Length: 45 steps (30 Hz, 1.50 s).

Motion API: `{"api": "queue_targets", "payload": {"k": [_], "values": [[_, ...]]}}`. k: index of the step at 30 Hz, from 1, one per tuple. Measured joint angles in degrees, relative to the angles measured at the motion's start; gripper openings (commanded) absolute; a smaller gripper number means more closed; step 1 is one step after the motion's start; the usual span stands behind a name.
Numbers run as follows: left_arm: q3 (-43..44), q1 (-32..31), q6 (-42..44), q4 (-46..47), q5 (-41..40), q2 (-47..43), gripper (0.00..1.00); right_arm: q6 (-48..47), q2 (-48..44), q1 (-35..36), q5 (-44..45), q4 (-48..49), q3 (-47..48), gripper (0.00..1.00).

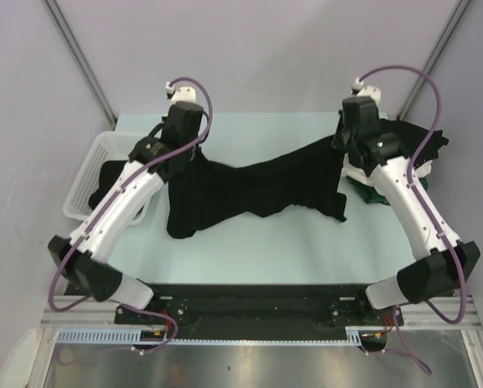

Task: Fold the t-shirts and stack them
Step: Flatten out the tshirt

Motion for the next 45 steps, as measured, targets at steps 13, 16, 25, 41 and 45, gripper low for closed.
{"api": "queue_targets", "payload": {"k": [13,16,25,41,45], "values": [[31.80,7.23,4.66,1.66,3.63,23.28,0.00,-8.70,19.96,-5.18,4.33,0.50,30.91,0.00],[34.27,8.90,4.33,2.10,4.59,23.78,0.00,-9.09,21.24,-6.03,4.28,0.37,33.97,0.00],[37.03,10.51,4.57,11.19,5.75,23.54,0.00,-9.84,22.29,-6.82,3.43,2.71,42.25,0.00],[21.49,10.51,11.06,46.53,10.60,7.78,0.00,-20.79,18.99,-1.29,-1.31,27.74,40.37,0.00],[27.30,10.93,12.57,50.60,10.27,12.76,0.00,-21.24,21.90,-2.10,-1.49,31.23,40.98,0.00]]}}
